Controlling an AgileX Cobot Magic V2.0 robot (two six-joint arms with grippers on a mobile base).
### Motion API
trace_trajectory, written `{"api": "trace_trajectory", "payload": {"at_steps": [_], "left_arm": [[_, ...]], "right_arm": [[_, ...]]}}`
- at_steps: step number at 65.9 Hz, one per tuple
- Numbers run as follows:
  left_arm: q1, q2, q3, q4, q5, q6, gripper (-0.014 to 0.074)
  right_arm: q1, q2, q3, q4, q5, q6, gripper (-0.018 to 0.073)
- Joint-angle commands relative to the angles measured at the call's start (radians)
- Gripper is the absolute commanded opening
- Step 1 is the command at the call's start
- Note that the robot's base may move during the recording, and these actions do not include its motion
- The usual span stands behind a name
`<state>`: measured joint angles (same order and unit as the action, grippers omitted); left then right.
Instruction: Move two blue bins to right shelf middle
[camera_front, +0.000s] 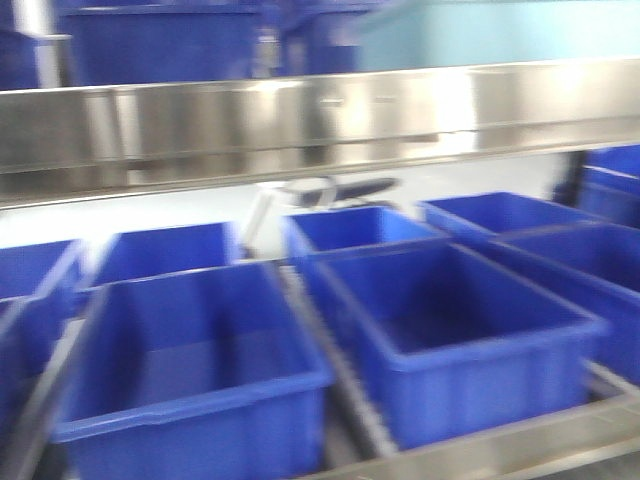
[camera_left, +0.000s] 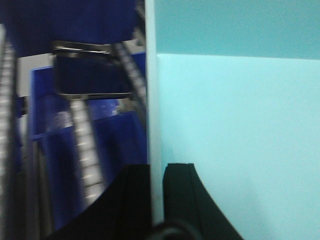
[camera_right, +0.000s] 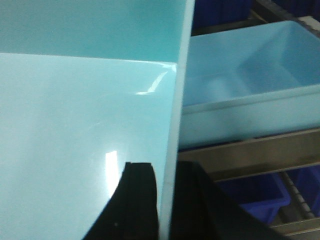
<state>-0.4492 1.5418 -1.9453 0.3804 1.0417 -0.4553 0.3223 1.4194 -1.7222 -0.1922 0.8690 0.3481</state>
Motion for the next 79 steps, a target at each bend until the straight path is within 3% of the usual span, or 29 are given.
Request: {"api": "trace_trajectory", "payload": {"at_steps": [1, 79], "left_arm": [[-0.006, -0.008, -0.012, 0.018, -0.042, 0.009, -0.0111], [-0.006, -0.008, -0.012, 0.018, -0.042, 0.009, -0.0111]], "right_arm": [[0.001, -0.011, -0.012, -0.007, -0.046, -0.017, -0.0162], [0.001, -0.011, -0.012, -0.007, -0.046, -0.017, -0.0162]]}}
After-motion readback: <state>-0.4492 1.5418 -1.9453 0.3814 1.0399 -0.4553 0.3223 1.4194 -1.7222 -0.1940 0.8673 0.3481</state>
